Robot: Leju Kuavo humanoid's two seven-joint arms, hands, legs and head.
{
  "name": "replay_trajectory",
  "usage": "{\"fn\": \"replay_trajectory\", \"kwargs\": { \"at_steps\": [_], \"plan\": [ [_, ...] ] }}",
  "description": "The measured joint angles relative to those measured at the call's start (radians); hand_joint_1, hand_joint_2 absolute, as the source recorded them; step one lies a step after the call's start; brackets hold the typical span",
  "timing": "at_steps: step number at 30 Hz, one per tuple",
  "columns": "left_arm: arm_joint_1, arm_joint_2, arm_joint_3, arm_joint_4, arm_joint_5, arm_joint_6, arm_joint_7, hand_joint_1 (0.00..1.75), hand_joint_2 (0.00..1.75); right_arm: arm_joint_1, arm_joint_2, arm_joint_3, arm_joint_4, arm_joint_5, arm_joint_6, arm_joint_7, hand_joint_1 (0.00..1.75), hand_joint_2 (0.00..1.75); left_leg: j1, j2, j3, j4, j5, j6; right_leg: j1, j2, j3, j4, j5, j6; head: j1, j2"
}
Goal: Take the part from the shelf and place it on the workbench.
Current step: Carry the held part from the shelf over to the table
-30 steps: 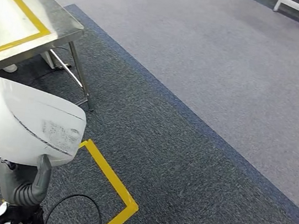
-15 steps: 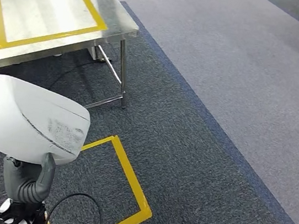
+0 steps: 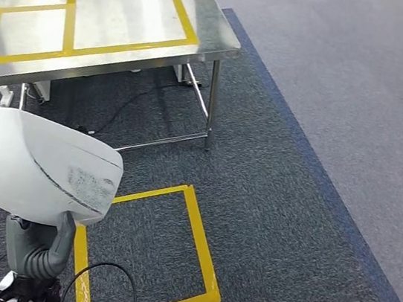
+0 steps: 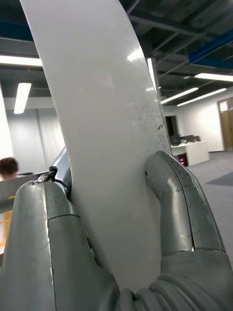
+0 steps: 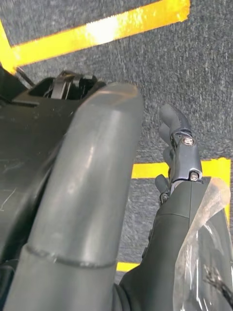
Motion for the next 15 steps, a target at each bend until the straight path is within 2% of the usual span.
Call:
{"fn": "replay_trajectory", "kwargs": {
  "at_steps": [1,2,3,5,6,7,9,10,12,13,14,15],
  "plan": [
    [0.002,0.0,0.001,0.0,0.002,0.0,0.0,1.75,1.75,0.0,0.0,0.0,0.0,0.0,0.0,0.0,0.0,0.0,0.001,0.004,-0.002,0.004,0.01,-0.001,0.0,-0.016,0.003,0.0,-0.003,0.0,0.0,0.0],
    [0.003,0.0,0.001,0.0,0.002,0.0,0.0,1.75,1.75,0.0,0.0,0.0,0.0,0.0,-0.001,0.0,0.0,0.0,0.002,0.008,0.015,-0.029,0.037,0.0,0.0,-0.03,0.007,0.0,-0.006,0.002,0.0,0.0],
    [0.004,0.0,0.002,0.0,0.003,0.0,0.0,1.75,1.75,-0.001,0.0,0.0,0.0,0.0,-0.001,0.0,0.0,0.0,0.001,0.018,0.047,-0.09,0.073,0.002,0.0,-0.044,0.013,0.0,-0.01,0.004,0.0,0.0],
    [0.003,0.0,0.002,0.0,0.003,0.0,0.0,1.75,1.75,-0.003,0.0,0.0,0.0,0.0,-0.001,0.0,0.0,0.0,-0.008,0.062,0.109,-0.209,0.114,0.011,0.005,-0.065,0.022,0.002,-0.019,0.012,-0.001,0.0],
    [0.003,-0.001,0.002,0.0,0.004,0.0,0.0,1.75,1.75,-0.004,0.0,0.0,0.0,0.0,-0.001,0.0,0.0,0.0,-0.013,0.078,0.124,-0.241,0.118,0.018,0.008,-0.075,0.025,0.002,-0.023,0.017,0.0,0.0],
    [0.004,-0.001,0.002,-0.001,0.004,-0.001,0.0,1.75,1.75,-0.005,0.0,0.0,0.0,0.0,-0.001,0.0,0.0,0.0,-0.018,0.085,0.127,-0.252,0.113,0.024,0.011,-0.086,0.027,0.002,-0.026,0.022,0.002,0.0],
    [0.007,-0.001,0.004,-0.001,0.006,-0.001,0.0,1.75,1.75,-0.008,0.0,0.0,0.0,0.0,-0.001,0.0,0.0,0.0,-0.016,0.063,0.124,-0.256,0.113,0.037,0.011,-0.103,0.032,-0.001,-0.032,0.034,0.005,0.0],
    [0.008,-0.002,0.005,-0.001,0.007,-0.001,0.0,1.75,1.75,-0.009,0.0,0.0,0.0,0.0,-0.002,0.0,0.0,0.0,-0.014,0.052,0.125,-0.258,0.115,0.042,0.009,-0.089,0.031,0.005,-0.04,0.039,0.006,0.0],
    [0.006,-0.004,0.006,-0.002,0.009,-0.001,0.0,1.75,1.75,-0.009,0.0,0.0,-0.001,0.0,-0.005,0.0,0.0,0.0,-0.007,0.03,0.127,-0.264,0.118,0.052,0.005,-0.034,-0.001,0.071,-0.082,0.047,0.009,0.0],
    [0.006,-0.005,0.006,-0.002,0.01,-0.001,0.0,1.75,1.75,-0.008,0.0,0.0,-0.001,-0.002,-0.008,0.0,0.0,0.0,-0.007,0.02,0.126,-0.264,0.118,0.055,0.004,-0.006,-0.033,0.135,-0.111,0.049,0.012,0.0],
    [0.006,-0.006,0.006,-0.002,0.011,-0.001,0.0,1.75,1.75,-0.006,0.0,0.0,-0.001,-0.006,-0.011,-0.001,0.0,0.0,-0.007,0.011,0.126,-0.264,0.118,0.058,0.004,0.007,-0.071,0.204,-0.137,0.049,0.013,0.0],
    [0.008,-0.006,0.006,-0.002,0.012,-0.001,0.0,1.75,1.75,-0.004,0.0,0.0,-0.001,-0.011,-0.016,-0.003,0.0,0.0,-0.007,0.002,0.126,-0.264,0.117,0.06,0.005,0.013,-0.104,0.257,-0.148,0.049,0.014,0.0]
  ]
}}
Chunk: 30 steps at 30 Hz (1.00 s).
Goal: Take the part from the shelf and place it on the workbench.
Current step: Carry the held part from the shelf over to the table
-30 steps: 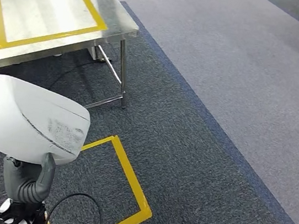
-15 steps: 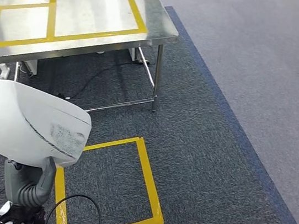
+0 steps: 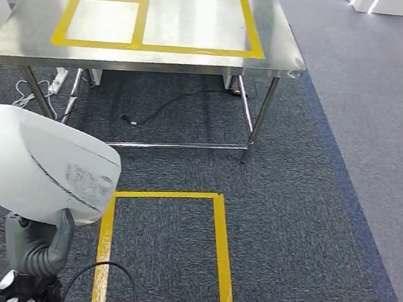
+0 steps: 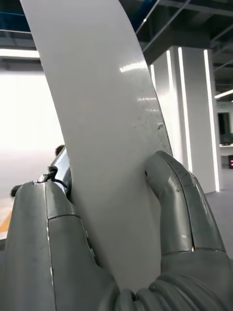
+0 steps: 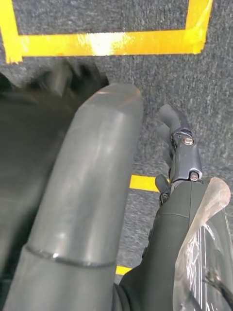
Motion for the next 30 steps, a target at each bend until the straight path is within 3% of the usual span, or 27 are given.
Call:
{"fn": "replay_trajectory", "kwargs": {
  "at_steps": [1,2,4,6,8,10,11,13,14,15,17,18,20,22,23,24,26,27,28,30],
  "plan": [
    [0.002,-0.001,0.001,0.0,0.001,0.0,0.0,1.75,1.75,0.002,0.0,0.0,0.0,-0.006,-0.005,-0.003,0.0,0.0,-0.001,-0.008,0.001,0.0,-0.001,0.001,0.001,0.003,-0.02,0.022,0.009,-0.001,0.0,0.0],
    [0.003,-0.001,0.002,0.0,0.002,0.001,0.0,1.75,1.75,0.003,0.0,-0.001,0.0,-0.01,-0.009,-0.006,0.0,0.0,-0.001,-0.016,0.003,0.0,-0.003,0.002,0.001,0.004,-0.021,0.005,0.037,-0.003,0.001,0.0],
    [0.005,-0.003,0.005,0.0,0.005,0.003,0.0,1.75,1.75,0.003,0.0,-0.001,0.0,-0.016,-0.014,-0.013,0.0,0.0,-0.002,-0.027,0.01,0.0,-0.007,-0.001,0.001,0.009,0.018,-0.112,0.117,-0.011,0.001,0.0],
    [0.008,-0.005,0.01,-0.001,0.01,0.004,0.0,1.75,1.75,0.0,0.0,-0.001,0.0,-0.018,-0.015,-0.017,0.0,0.0,-0.004,-0.032,0.012,0.001,-0.015,-0.013,0.003,0.016,0.065,-0.218,0.151,-0.022,0.0,0.0],
    [0.011,-0.007,0.015,-0.003,0.012,0.005,0.0,1.75,1.75,0.0,0.0,-0.002,0.0,-0.02,-0.016,-0.019,0.0,0.0,-0.005,-0.035,0.013,0.003,-0.023,-0.027,0.004,0.018,0.086,-0.248,0.144,-0.033,-0.001,0.0],
    [0.013,-0.008,0.018,-0.006,0.013,0.005,0.0,1.75,1.75,0.002,0.001,-0.003,-0.001,-0.021,-0.016,-0.021,0.0,0.0,-0.003,-0.023,0.006,0.033,-0.035,-0.04,0.001,0.014,0.101,-0.254,0.14,-0.044,-0.004,0.0],
    [0.013,-0.008,0.019,-0.007,0.014,0.005,0.0,1.75,1.75,0.003,0.002,-0.003,-0.001,-0.021,-0.015,-0.022,0.0,0.0,-0.002,-0.014,-0.014,0.076,-0.051,-0.047,-0.001,0.012,0.111,-0.258,0.135,-0.049,-0.007,0.0],
    [0.016,-0.008,0.021,-0.009,0.016,0.005,0.0,1.75,1.75,0.005,0.001,-0.004,-0.001,-0.021,-0.015,-0.023,0.0,0.0,0.003,-0.001,-0.086,0.205,-0.093,-0.059,-0.001,0.007,0.131,-0.259,0.118,-0.054,-0.012,0.0],
    [0.018,-0.008,0.021,-0.009,0.017,0.005,0.0,1.75,1.75,0.007,0.001,-0.004,-0.001,-0.021,-0.014,-0.023,0.0,0.0,0.005,0.0,-0.122,0.253,-0.092,-0.062,-0.001,0.005,0.147,-0.259,0.105,-0.053,-0.012,0.0],
    [0.02,-0.008,0.022,-0.009,0.018,0.004,0.0,1.75,1.75,0.009,0.001,-0.004,-0.001,-0.021,-0.014,-0.023,0.0,0.0,0.007,0.001,-0.141,0.262,-0.068,-0.063,-0.001,0.003,0.162,-0.259,0.091,-0.051,-0.012,0.0],
    [0.022,-0.008,0.025,-0.01,0.02,0.004,0.0,1.75,1.75,0.012,0.001,-0.005,-0.001,-0.022,-0.013,-0.024,0.0,0.0,0.007,0.005,-0.126,0.17,0.026,-0.058,-0.003,0.0,0.2,-0.261,0.057,-0.046,-0.012,0.0],
    [0.022,-0.008,0.026,-0.01,0.02,0.004,0.0,1.75,1.75,0.011,0.002,-0.005,-0.001,-0.023,-0.012,-0.025,0.0,0.0,0.003,0.009,-0.106,0.118,0.052,-0.054,-0.002,-0.001,0.214,-0.263,0.044,-0.042,-0.013,0.0],
    [0.023,-0.009,0.028,-0.012,0.022,0.004,0.0,1.75,1.75,0.009,0.002,-0.006,-0.001,-0.025,-0.012,-0.028,0.0,0.0,-0.004,0.015,-0.076,0.057,0.042,-0.04,0.0,-0.005,0.237,-0.277,0.026,-0.03,-0.016,0.0],
    [0.025,-0.011,0.029,-0.015,0.022,0.004,0.0,1.75,1.75,0.005,0.002,-0.007,-0.001,-0.027,-0.012,-0.032,0.0,0.0,-0.006,0.013,-0.057,0.035,0.013,-0.021,0.001,-0.008,0.258,-0.283,0.034,-0.014,-0.018,0.0],
    [0.027,-0.012,0.029,-0.016,0.022,0.004,0.0,1.75,1.75,0.003,0.002,-0.008,-0.001,-0.028,-0.012,-0.033,0.0,0.0,-0.004,0.01,-0.045,0.026,0.007,-0.013,0.001,-0.008,0.254,-0.265,0.047,-0.008,-0.017,0.0],
    [0.028,-0.013,0.03,-0.018,0.022,0.004,0.0,1.75,1.75,0.001,0.002,-0.009,-0.001,-0.028,-0.013,-0.034,0.0,0.0,-0.002,0.007,-0.029,0.015,0.001,-0.006,0.001,-0.006,0.231,-0.22,0.065,-0.003,-0.016,0.0],
    [0.03,-0.014,0.032,-0.021,0.022,0.003,0.0,1.75,1.75,-0.001,0.002,-0.009,-0.002,-0.028,-0.013,-0.035,0.0,0.0,0.0,0.005,0.008,-0.004,-0.017,0.002,0.001,0.001,0.134,-0.09,0.074,-0.001,-0.011,0.0],
    [0.03,-0.015,0.033,-0.021,0.022,0.003,0.0,1.75,1.75,0.0,0.002,-0.009,-0.002,-0.028,-0.013,-0.035,0.0,0.0,0.0,0.004,0.027,-0.011,-0.029,0.005,0.002,0.003,0.079,-0.031,0.053,-0.003,-0.008,0.0],
    [0.031,-0.016,0.033,-0.021,0.022,0.003,0.0,1.75,1.75,0.003,0.002,-0.01,-0.001,-0.028,-0.013,-0.035,0.0,0.0,0.0,0.002,0.047,-0.015,-0.042,0.006,0.002,0.005,0.032,0.005,0.014,-0.003,-0.006,0.0],
    [0.033,-0.016,0.034,-0.021,0.022,0.003,0.0,1.75,1.75,0.01,0.002,-0.01,-0.001,-0.028,-0.013,-0.034,0.0,0.0,-0.001,-0.005,0.094,-0.021,-0.074,0.007,0.003,0.006,-0.034,0.006,-0.062,-0.005,-0.004,0.0]
  ]
}}
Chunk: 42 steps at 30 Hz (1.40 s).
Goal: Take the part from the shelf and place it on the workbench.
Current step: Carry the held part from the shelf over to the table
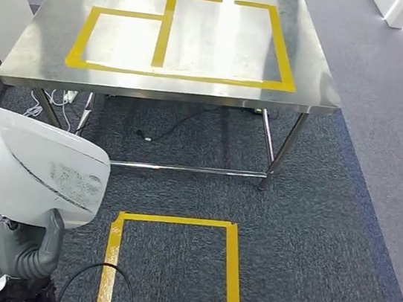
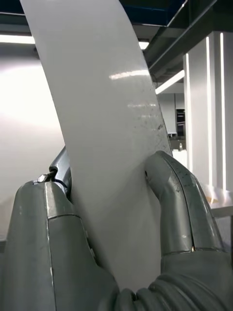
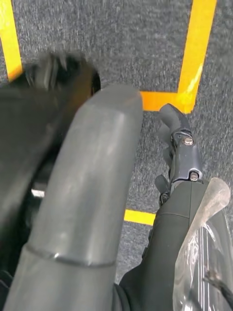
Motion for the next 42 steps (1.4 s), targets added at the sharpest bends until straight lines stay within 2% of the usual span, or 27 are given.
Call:
{"fn": "replay_trajectory", "kwargs": {
  "at_steps": [1,2,4,5,6,8,10,11,13,15,16,17,18,20,21,22,24,27,30,31,32,34,35,37,38,40,42],
  "plan": [
    [0.0,0.0,0.0,0.0,0.0,0.0,0.0,1.75,1.75,0.004,0.0,0.0,0.0,0.0,0.0,0.0,0.0,0.0,-0.001,-0.003,0.027,-0.001,-0.019,0.0,0.0,0.0,-0.019,-0.03,-0.005,-0.001,0.001,0.0],
    [0.001,-0.001,0.0,0.0,0.0,0.0,0.0,1.75,1.75,0.008,0.0,0.0,0.001,0.0,0.0,0.0,0.0,0.0,-0.002,-0.005,0.053,-0.002,-0.041,-0.001,0.001,0.0,-0.032,-0.076,0.036,-0.005,0.001,0.0],
    [0.001,-0.001,0.001,0.001,0.0,0.0,0.0,1.75,1.75,0.013,0.0,0.0,0.004,0.0,0.001,0.0,0.0,0.0,-0.004,-0.009,0.104,-0.002,-0.085,-0.005,0.004,0.0,-0.04,-0.167,0.199,-0.014,0.001,0.0],
    [0.002,-0.002,0.002,0.001,0.0,-0.001,0.0,1.75,1.75,0.013,-0.001,0.0,0.006,0.0,0.001,0.0,0.0,0.0,-0.004,-0.011,0.128,-0.008,-0.106,-0.009,0.007,-0.001,-0.032,-0.191,0.259,-0.019,0.0,0.0],
    [0.002,-0.003,0.003,0.0,0.0,-0.002,0.0,1.75,1.75,0.012,-0.001,0.0,0.006,-0.001,0.002,0.0,0.0,0.0,-0.004,-0.013,0.151,-0.007,-0.115,-0.015,0.011,0.0,-0.02,-0.203,0.284,-0.025,0.0,0.0],
    [-0.001,-0.006,0.004,-0.004,-0.001,-0.004,0.0,1.75,1.75,0.002,-0.001,-0.001,0.004,-0.003,0.003,-0.001,0.0,0.0,-0.002,-0.012,0.169,0.033,-0.093,-0.028,0.014,0.003,0.025,-0.214,0.259,-0.04,0.001,0.0],
    [-0.007,-0.008,0.004,-0.006,-0.003,-0.005,0.0,1.75,1.75,-0.007,-0.001,-0.002,0.003,-0.005,0.004,-0.004,0.0,0.0,-0.001,-0.005,0.117,0.149,-0.049,-0.039,0.009,0.006,0.069,-0.228,0.241,-0.054,-0.005,0.0],
    [-0.008,-0.008,0.004,-0.006,-0.003,-0.006,0.0,1.75,1.75,-0.009,-0.001,-0.003,0.003,-0.007,0.005,-0.005,0.0,0.0,0.001,-0.001,0.074,0.209,-0.05,-0.044,0.006,0.006,0.087,-0.232,0.233,-0.058,-0.01,0.0],
    [-0.006,-0.007,0.004,-0.006,-0.003,-0.006,0.0,1.75,1.75,-0.006,-0.001,-0.004,0.003,-0.009,0.007,-0.006,0.0,0.0,0.006,0.003,-0.009,0.282,-0.118,-0.051,0.003,0.007,0.116,-0.237,0.208,-0.059,-0.017,0.0],
    [-0.003,-0.006,0.004,-0.005,-0.003,-0.006,0.0,1.75,1.75,0.002,-0.001,-0.006,0.003,-0.009,0.01,-0.006,0.0,0.0,0.009,0.005,-0.063,0.279,-0.209,-0.056,-0.001,0.008,0.149,-0.24,0.179,-0.055,-0.017,0.0],
    [-0.002,-0.005,0.004,-0.005,-0.003,-0.006,0.0,1.75,1.75,0.005,-0.001,-0.006,0.003,-0.01,0.011,-0.006,0.0,0.0,0.01,0.006,-0.076,0.249,-0.218,-0.058,-0.003,0.008,0.168,-0.241,0.163,-0.052,-0.017,0.0],
    [-0.001,-0.005,0.004,-0.005,-0.003,-0.006,0.0,1.75,1.75,0.007,-0.001,-0.007,0.003,-0.01,0.013,-0.006,0.0,0.0,0.01,0.008,-0.081,0.204,-0.19,-0.058,-0.005,0.008,0.187,-0.241,0.148,-0.049,-0.018,0.0],
    [0.001,-0.004,0.004,-0.005,-0.003,-0.006,0.0,1.75,1.75,0.007,-0.001,-0.007,0.003,-0.009,0.013,-0.006,0.0,0.0,0.01,0.012,-0.079,0.155,-0.12,-0.057,-0.006,0.007,0.205,-0.241,0.134,-0.044,-0.018,0.0],
    [0.004,-0.004,0.003,-0.006,-0.003,-0.007,0.0,1.75,1.75,0.004,-0.001,-0.008,0.003,-0.01,0.014,-0.007,0.0,0.0,0.007,0.021,-0.072,0.094,-0.025,-0.052,-0.005,0.006,0.232,-0.243,0.108,-0.031,-0.022,0.0],
    [0.005,-0.006,0.003,-0.009,-0.003,-0.007,0.0,1.75,1.75,-0.001,-0.001,-0.009,0.001,-0.01,0.014,-0.007,0.0,0.0,0.005,0.023,-0.07,0.086,-0.006,-0.046,-0.004,0.004,0.243,-0.239,0.102,-0.021,-0.024,0.0],
    [0.003,-0.008,0.003,-0.012,-0.004,-0.007,0.0,1.75,1.75,-0.007,-0.001,-0.01,-0.002,-0.01,0.014,-0.007,0.0,0.0,0.004,0.022,-0.067,0.085,-0.019,-0.039,-0.003,0.004,0.248,-0.232,0.104,-0.011,-0.025,0.0],
    [-0.001,-0.013,0.003,-0.02,-0.004,-0.007,0.0,1.75,1.75,-0.021,-0.001,-0.01,-0.007,-0.009,0.014,-0.008,0.0,0.0,0.008,0.019,-0.047,0.07,-0.016,-0.024,-0.003,0.002,0.226,-0.179,0.129,0.004,-0.023,0.0],
    [0.0,-0.014,0.004,-0.02,-0.004,-0.007,0.0,1.75,1.75,-0.021,-0.001,-0.01,-0.008,-0.009,0.015,-0.008,0.0,0.0,0.009,0.017,0.005,0.033,-0.028,-0.008,-0.003,0.002,0.096,-0.024,0.155,0.008,-0.01,0.0],
    [0.004,-0.013,0.004,-0.019,-0.003,-0.007,0.0,1.75,1.75,0.0,-0.001,-0.01,-0.006,-0.009,0.015,-0.007,0.0,0.0,0.005,0.007,0.08,-0.018,-0.055,-0.004,-0.002,0.002,-0.029,0.015,0.06,0.008,-0.002,0.0],
    [0.005,-0.012,0.004,-0.019,-0.003,-0.007,0.0,1.75,1.75,0.008,-0.001,-0.01,-0.005,-0.009,0.015,-0.007,0.0,0.0,0.0,0.004,0.122,-0.04,-0.072,-0.003,0.0,0.003,-0.054,-0.035,0.065,0.002,0.001,0.0],
    [0.007,-0.011,0.004,-0.018,-0.003,-0.007,0.0,1.75,1.75,0.016,-0.001,-0.01,-0.003,-0.01,0.016,-0.007,0.0,0.0,-0.002,0.002,0.162,-0.06,-0.091,-0.003,0.003,0.004,-0.069,-0.1,0.129,-0.01,0.002,0.0],
    [0.01,-0.009,0.005,-0.014,-0.004,-0.007,0.0,1.75,1.75,0.026,-0.003,-0.01,0.002,-0.011,0.018,-0.007,0.0,0.0,-0.005,-0.003,0.234,-0.091,-0.136,-0.009,0.015,0.009,-0.073,-0.209,0.302,-0.031,-0.007,0.0],
    [0.011,-0.008,0.005,-0.013,-0.004,-0.007,0.0,1.75,1.75,0.026,-0.004,-0.01,0.004,-0.012,0.018,-0.008,0.0,0.0,-0.001,-0.006,0.254,-0.1,-0.149,-0.015,0.023,0.012,-0.064,-0.222,0.35,-0.038,-0.012,0.0],
    [0.006,-0.009,0.006,-0.014,-0.004,-0.005,0.0,1.75,1.75,0.016,-0.006,-0.011,0.003,-0.013,0.018,-0.008,0.0,0.0,0.006,-0.009,0.271,-0.086,-0.143,-0.029,0.033,0.014,-0.036,-0.218,0.325,-0.048,-0.013,0.0],
    [0.002,-0.01,0.006,-0.015,-0.007,-0.004,0.0,1.75,1.75,0.01,-0.006,-0.011,0.001,-0.013,0.018,-0.009,0.0,0.0,0.007,-0.006,0.258,-0.04,-0.12,-0.034,0.032,0.014,-0.017,-0.223,0.313,-0.055,-0.011,0.0],
    [-0.003,-0.008,0.006,-0.016,-0.022,0.003,0.0,1.75,1.75,0.001,-0.007,-0.012,0.0,-0.014,0.019,-0.01,0.0,0.0,0.007,0.0,0.174,0.116,-0.08,-0.045,0.023,0.013,0.035,-0.245,0.289,-0.065,-0.014,0.0],
    [-0.001,-0.003,0.006,-0.015,-0.049,0.018,0.0,1.75,1.75,0.0,-0.005,-0.012,0.0,-0.014,0.021,-0.01,0.0,0.0,0.011,0.004,0.059,0.241,-0.116,-0.055,0.012,0.013,0.091,-0.268,0.26,-0.064,-0.017,0.0]
  ]
}}
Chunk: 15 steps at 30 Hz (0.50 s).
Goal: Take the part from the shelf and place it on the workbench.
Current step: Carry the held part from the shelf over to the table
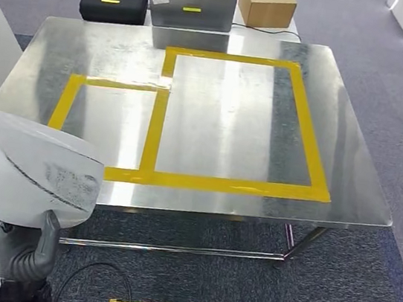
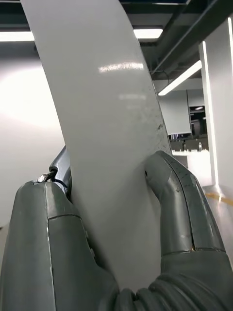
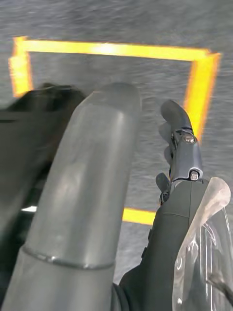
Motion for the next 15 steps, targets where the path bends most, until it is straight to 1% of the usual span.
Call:
{"fn": "replay_trajectory", "kwargs": {
  "at_steps": [1,2,3,4,5,6,7,8,9,11,12,13,14,15],
  "plan": [
    [0.002,0.003,0.0,0.001,-0.012,0.007,0.0,1.75,1.75,0.002,0.001,0.0,0.0,0.0,0.001,0.0,0.0,0.0,0.002,0.001,-0.053,0.025,-0.047,-0.006,-0.006,0.001,0.028,-0.009,-0.016,0.003,0.0,0.0],
    [0.003,0.006,0.0,0.001,-0.02,0.012,0.0,1.75,1.75,0.004,0.002,0.0,0.0,0.0,0.001,0.001,0.0,0.0,0.004,0.001,-0.095,0.026,-0.094,-0.011,-0.011,0.003,0.055,-0.015,-0.032,0.005,0.0,0.0],
    [0.003,0.009,0.0,0.002,-0.03,0.02,0.0,1.75,1.75,0.007,0.002,0.0,0.0,0.0,0.001,0.001,0.0,0.0,0.006,0.002,-0.131,0.008,-0.126,-0.016,-0.016,0.005,0.08,-0.019,-0.049,0.008,0.0,0.0],
    [0.004,0.012,0.0,0.003,-0.045,0.031,0.001,1.75,1.75,0.008,0.002,0.0,0.0,0.0,0.001,0.001,0.0,0.0,0.009,0.003,-0.16,-0.024,-0.123,-0.021,-0.022,0.008,0.105,-0.021,-0.068,0.013,0.0,0.0],
    [0.004,0.016,0.001,0.004,-0.066,0.046,0.003,1.75,1.75,0.009,0.002,-0.001,0.0,0.0,0.001,0.001,0.0,0.0,0.012,0.005,-0.184,-0.07,-0.068,-0.026,-0.026,0.01,0.124,-0.022,-0.087,0.021,-0.001,0.0],
    [0.005,0.021,0.001,0.007,-0.092,0.064,0.005,1.75,1.75,0.011,0.002,-0.001,0.002,0.0,0.001,0.0,0.0,0.0,0.015,0.009,-0.207,-0.122,0.033,-0.029,-0.029,0.013,0.144,-0.017,-0.108,0.028,-0.004,0.0],
    [0.005,0.025,0.001,0.011,-0.112,0.079,0.007,1.75,1.75,0.011,0.002,-0.001,0.003,0.0,0.001,0.0,0.0,0.0,0.016,0.013,-0.22,-0.157,0.129,-0.027,-0.029,0.015,0.153,-0.014,-0.127,0.037,-0.007,0.0],
    [0.005,0.029,0.002,0.014,-0.125,0.09,0.009,1.75,1.75,0.011,0.002,-0.001,0.004,0.0,0.001,0.0,0.0,0.0,0.016,0.015,-0.229,-0.177,0.206,-0.023,-0.028,0.016,0.159,-0.011,-0.142,0.045,-0.009,0.0],
    [0.003,0.031,0.003,0.017,-0.131,0.096,0.01,1.75,1.75,0.01,0.002,-0.001,0.005,0.001,0.002,-0.001,0.0,0.0,0.015,0.015,-0.235,-0.182,0.242,-0.016,-0.028,0.017,0.165,-0.01,-0.152,0.052,-0.01,0.0],
    [-0.004,0.032,0.006,0.018,-0.131,0.101,0.01,1.75,1.75,0.004,0.002,-0.001,0.004,0.001,0.002,-0.004,0.0,0.0,0.014,0.012,-0.232,-0.177,0.236,-0.003,-0.031,0.014,0.169,-0.016,-0.165,0.065,-0.005,0.0],
    [-0.008,0.032,0.007,0.018,-0.132,0.101,0.01,1.75,1.75,0.001,0.002,-0.001,0.004,0.002,0.003,-0.006,0.0,0.0,0.015,0.012,-0.23,-0.181,0.233,0.004,-0.032,0.009,0.167,-0.008,-0.176,0.068,-0.004,0.0],
    [-0.01,0.032,0.008,0.018,-0.132,0.101,0.01,1.75,1.75,-0.001,0.003,-0.001,0.004,0.002,0.003,-0.007,0.0,0.0,0.016,0.012,-0.227,-0.185,0.23,0.009,-0.032,0.004,0.153,0.019,-0.197,0.071,-0.002,0.0],
    [-0.011,0.031,0.008,0.018,-0.132,0.101,0.01,1.75,1.75,-0.003,0.003,-0.001,0.004,0.002,0.003,-0.008,0.0,0.0,0.017,0.012,-0.224,-0.188,0.227,0.014,-0.032,-0.001,0.125,0.068,-0.226,0.072,0.0,0.0],
    [-0.012,0.031,0.008,0.018,-0.133,0.101,0.01,1.75,1.75,-0.004,0.003,-0.001,0.004,0.002,0.003,-0.008,0.0,0.0,0.015,0.013,-0.223,-0.19,0.223,0.019,-0.031,-0.003,0.085,0.133,-0.254,0.074,0.002,0.0]
  ]
}}
